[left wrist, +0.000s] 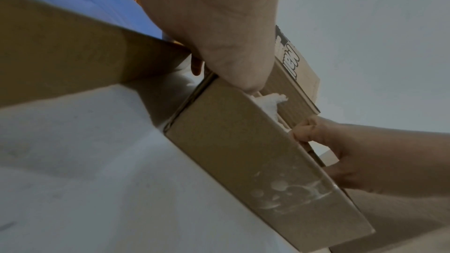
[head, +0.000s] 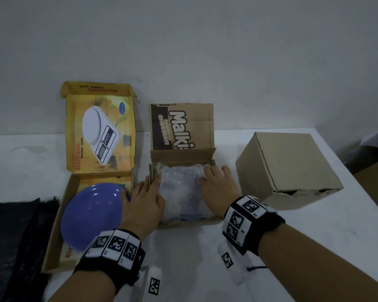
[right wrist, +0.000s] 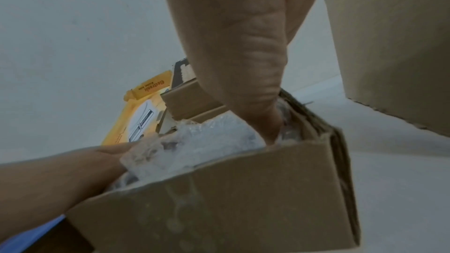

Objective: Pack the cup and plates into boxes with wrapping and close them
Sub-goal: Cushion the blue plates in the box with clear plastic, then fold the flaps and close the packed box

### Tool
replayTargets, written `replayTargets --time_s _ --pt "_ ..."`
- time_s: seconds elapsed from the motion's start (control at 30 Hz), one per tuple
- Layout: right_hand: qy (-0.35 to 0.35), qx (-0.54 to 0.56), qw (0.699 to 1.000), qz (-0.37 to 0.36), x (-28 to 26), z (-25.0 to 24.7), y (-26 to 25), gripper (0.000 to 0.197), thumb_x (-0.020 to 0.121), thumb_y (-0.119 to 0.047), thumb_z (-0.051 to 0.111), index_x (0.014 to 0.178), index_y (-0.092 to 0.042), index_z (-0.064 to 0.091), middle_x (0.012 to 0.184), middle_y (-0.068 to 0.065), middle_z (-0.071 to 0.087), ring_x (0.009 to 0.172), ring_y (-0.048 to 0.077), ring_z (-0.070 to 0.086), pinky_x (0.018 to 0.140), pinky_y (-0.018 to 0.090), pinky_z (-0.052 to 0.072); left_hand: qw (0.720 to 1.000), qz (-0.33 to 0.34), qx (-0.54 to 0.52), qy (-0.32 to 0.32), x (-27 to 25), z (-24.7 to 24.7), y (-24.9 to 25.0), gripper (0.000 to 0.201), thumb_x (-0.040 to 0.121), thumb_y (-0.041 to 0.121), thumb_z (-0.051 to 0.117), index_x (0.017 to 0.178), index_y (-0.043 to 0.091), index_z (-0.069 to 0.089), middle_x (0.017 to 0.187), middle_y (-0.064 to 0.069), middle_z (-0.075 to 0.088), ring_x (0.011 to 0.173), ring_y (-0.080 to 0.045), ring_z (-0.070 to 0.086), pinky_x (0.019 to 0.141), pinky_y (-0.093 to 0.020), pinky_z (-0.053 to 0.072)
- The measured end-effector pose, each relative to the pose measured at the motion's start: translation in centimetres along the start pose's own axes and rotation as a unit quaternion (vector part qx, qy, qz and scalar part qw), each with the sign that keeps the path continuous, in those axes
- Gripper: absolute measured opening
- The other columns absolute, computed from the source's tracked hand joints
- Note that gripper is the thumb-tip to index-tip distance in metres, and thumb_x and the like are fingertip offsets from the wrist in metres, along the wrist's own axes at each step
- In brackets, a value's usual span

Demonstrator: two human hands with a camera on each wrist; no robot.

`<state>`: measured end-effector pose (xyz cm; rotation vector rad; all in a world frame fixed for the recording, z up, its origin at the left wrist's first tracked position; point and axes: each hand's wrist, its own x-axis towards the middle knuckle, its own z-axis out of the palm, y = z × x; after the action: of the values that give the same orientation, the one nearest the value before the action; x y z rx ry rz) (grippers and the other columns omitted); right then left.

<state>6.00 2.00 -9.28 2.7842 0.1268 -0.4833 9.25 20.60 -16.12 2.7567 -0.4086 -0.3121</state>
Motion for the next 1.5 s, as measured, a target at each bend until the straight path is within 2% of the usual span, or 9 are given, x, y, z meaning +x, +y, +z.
replayTargets --time_s 0.2,0.33,0.63,0.73,0.83,0.97,1.13,1.4,1.5 --pt "-0.038 -0.034 0.997 -0.066 0.2 0.1 1.5 0.052 0.09 -0.027 0.051 0.139 -0.015 0.039 0.156 0.017 -0.012 0.144 0.029 0.004 0.111 0.06 -0.012 1.0 0.002 0.0 0.008 -0.2 -0.1 0.0 0.058 0.096 0.031 0.026 0.15 0.03 0.005 0.151 0.0 0.031 0.14 -0.018 0.023 0.114 -0.056 0.013" --pt "-0.06 -0.026 0.996 -0.069 0.6 0.4 1.6 0.068 0.087 -0.035 0.057 0.144 -0.018 0.026 0.158 0.014 -0.005 0.145 0.027 0.006 0.107 0.058 -0.019 1.0 -0.003 -0.012 -0.001 -0.1 -0.2 0.2 0.058 0.096 0.03 0.027 0.15 0.031 0.005 0.151 0.001 0.03 0.141 -0.017 0.021 0.114 -0.056 0.01" --pt "-0.055 0.005 0.996 -0.077 -0.5 0.2 2.0 0.089 0.083 -0.064 0.045 0.15 -0.019 0.007 0.158 0.009 -0.009 0.145 0.025 -0.008 0.11 0.061 -0.014 0.998 0.005 -0.065 0.013 -0.5 -0.2 0.1 0.07 0.094 0.027 0.032 0.147 0.038 -0.013 0.157 0.003 0.02 0.138 -0.017 0.03 0.113 -0.059 0.012" --pt "-0.042 -0.021 0.997 -0.061 0.0 0.7 1.3 0.09 0.081 -0.065 0.048 0.149 -0.019 0.01 0.158 0.008 -0.004 0.144 0.027 -0.007 0.107 0.063 -0.013 0.999 0.009 -0.05 0.012 -0.6 -0.2 0.3 0.072 0.096 0.027 0.029 0.143 0.04 -0.023 0.16 -0.002 0.007 0.145 -0.018 0.015 0.113 -0.059 0.01" --pt "-0.031 -0.027 0.997 -0.065 0.1 0.6 1.3 0.089 0.079 -0.067 0.049 0.148 -0.021 0.017 0.158 0.007 0.001 0.144 0.028 -0.004 0.109 0.062 -0.012 1.0 0.023 -0.003 -0.013 -0.5 -0.3 0.2 0.064 0.098 0.029 0.023 0.145 0.041 -0.017 0.16 -0.002 -0.005 0.147 -0.018 0.001 0.113 -0.06 0.008" --pt "-0.01 -0.001 0.998 -0.068 -0.2 0.4 1.8 0.095 0.077 -0.081 0.028 0.15 -0.022 0.009 0.159 0.003 0.0 0.144 0.028 -0.014 0.109 0.06 -0.016 1.0 0.024 0.017 -0.011 -0.4 -0.5 0.2 0.057 0.098 0.033 0.022 0.148 0.039 -0.005 0.16 0.0 -0.004 0.146 -0.017 0.01 0.114 -0.058 0.01" --pt "-0.064 -0.004 0.997 -0.045 0.5 2.8 0.5 0.101 0.074 -0.086 0.015 0.148 -0.023 -0.013 0.155 0.009 -0.025 0.14 0.027 -0.029 0.102 0.06 -0.028 0.999 0.037 -0.01 0.009 -0.8 -0.5 0.3 0.059 0.099 0.036 0.017 0.146 0.04 -0.019 0.159 0.0 -0.014 0.147 -0.016 0.004 0.113 -0.056 0.01" --pt "-0.071 0.066 0.994 -0.056 0.8 3.0 0.4 0.093 0.08 -0.08 0.022 0.15 -0.026 -0.006 0.156 0.006 -0.023 0.142 0.024 -0.025 0.104 0.065 -0.02 0.997 0.01 0.062 -0.042 -0.1 -1.0 0.7 0.057 0.096 0.052 0.023 0.148 0.04 0.004 0.159 -0.001 0.005 0.143 -0.024 0.016 0.114 -0.055 0.011" --pt "0.031 0.215 0.974 -0.067 0.3 1.3 1.2 0.054 0.096 -0.052 0.031 0.144 -0.026 0.031 0.157 0.0 0.016 0.145 0.018 0.007 0.113 0.055 -0.008 0.997 0.007 0.062 -0.044 0.0 -1.1 0.7 0.057 0.097 0.052 0.023 0.149 0.039 0.002 0.159 -0.002 0.01 0.144 -0.024 0.015 0.114 -0.056 0.011"
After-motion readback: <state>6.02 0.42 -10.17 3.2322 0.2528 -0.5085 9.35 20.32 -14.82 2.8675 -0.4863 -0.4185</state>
